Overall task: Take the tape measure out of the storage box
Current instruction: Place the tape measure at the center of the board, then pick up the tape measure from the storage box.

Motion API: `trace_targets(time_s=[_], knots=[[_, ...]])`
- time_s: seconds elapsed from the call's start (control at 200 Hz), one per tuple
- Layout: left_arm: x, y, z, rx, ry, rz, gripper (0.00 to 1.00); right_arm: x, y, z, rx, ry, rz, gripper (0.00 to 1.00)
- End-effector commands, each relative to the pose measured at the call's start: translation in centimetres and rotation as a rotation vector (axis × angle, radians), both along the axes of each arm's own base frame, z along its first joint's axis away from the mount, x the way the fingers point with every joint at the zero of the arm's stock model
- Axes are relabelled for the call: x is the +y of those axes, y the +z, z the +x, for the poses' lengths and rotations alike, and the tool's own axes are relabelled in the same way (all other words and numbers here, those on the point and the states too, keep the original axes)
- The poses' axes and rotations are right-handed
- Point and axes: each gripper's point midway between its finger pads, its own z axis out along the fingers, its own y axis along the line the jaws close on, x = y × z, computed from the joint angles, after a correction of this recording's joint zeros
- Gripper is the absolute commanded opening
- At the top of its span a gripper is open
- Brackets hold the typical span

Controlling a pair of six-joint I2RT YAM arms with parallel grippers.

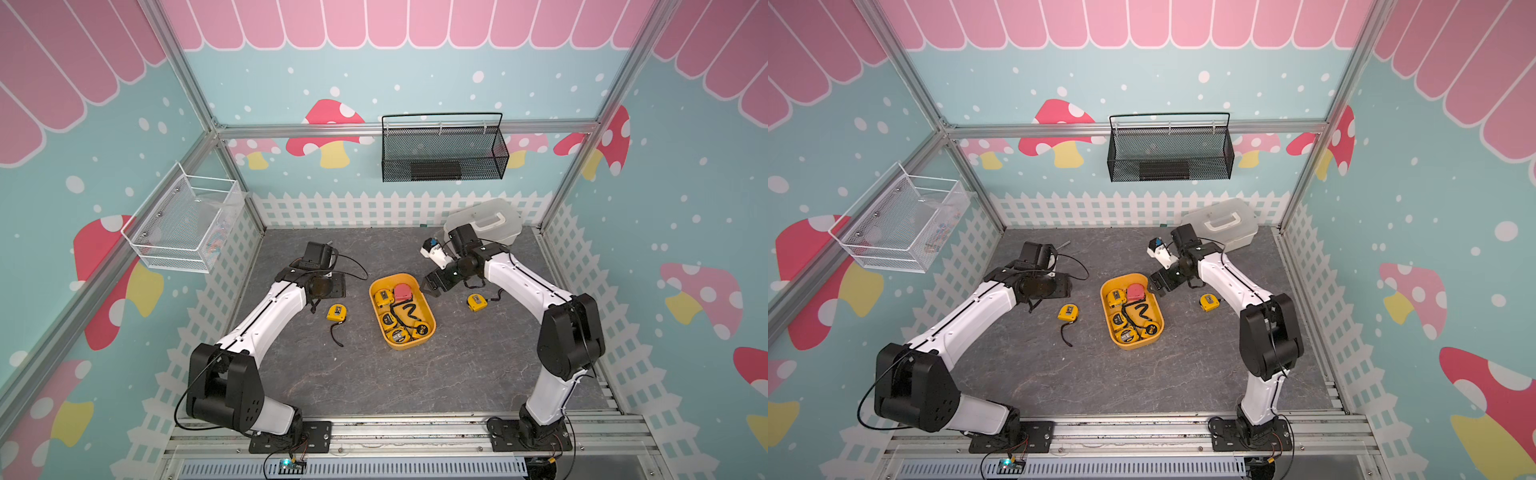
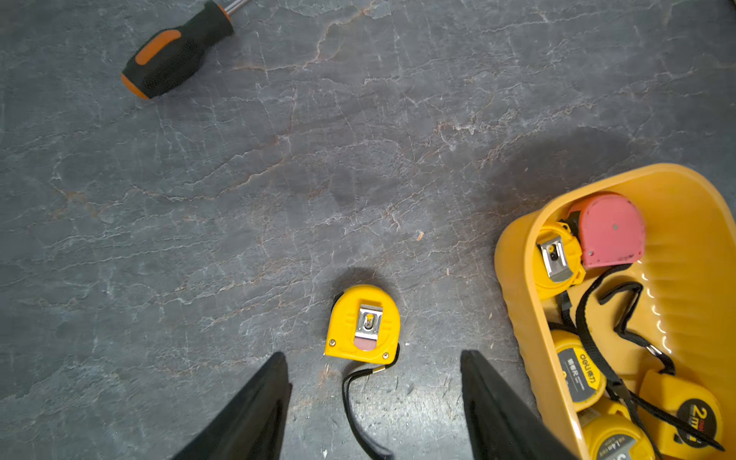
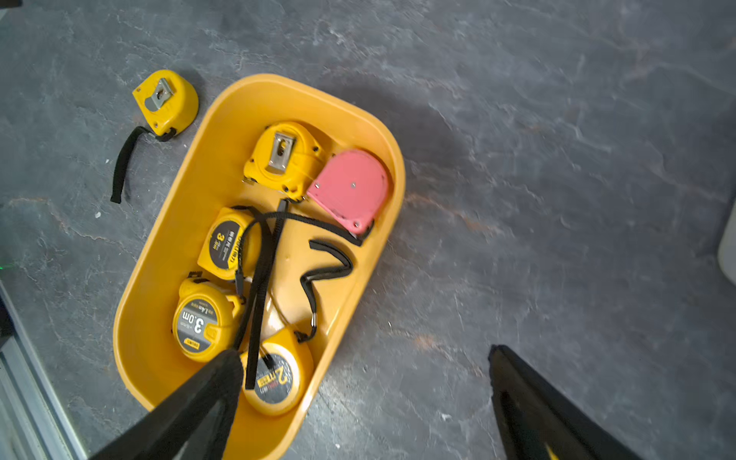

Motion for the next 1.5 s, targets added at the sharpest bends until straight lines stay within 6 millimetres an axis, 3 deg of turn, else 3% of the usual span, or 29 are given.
trace_targets(time_s=[0.0,0.22,0.45,0.931,1.196,1.496], knots=[[1.3,-0.5,-1.1,0.019,0.051,0.001,0.7,1.4,-1.8,0.7,-0.007,0.067,-0.076,0.95],[2.0,-1.1,-1.9,0.021,0.087,-0.032,0.7,5.1,-4.0,1.7,-0.034,0.162,-0.135,0.9],[2.1,-1.8,-2.6,0.037,0.097,-0.057,0.7,7.1,-6.4,2.5,-0.023,0.207,-0.179,0.89],[2.0,-2.7,-3.5,0.053,0.107,-0.076,0.7,8.2,-9.5,3.9,-0.015,0.229,-0.247,0.88],[1.8,-3.1,-3.6,0.062,0.109,-0.089,0.7,7.5,-10.9,4.2,-0.03,0.241,-0.339,0.88],[1.7,-3.7,-3.8,0.074,0.118,-0.1,0.7,6.4,-12.3,2.2,0.03,0.298,-0.381,0.83]])
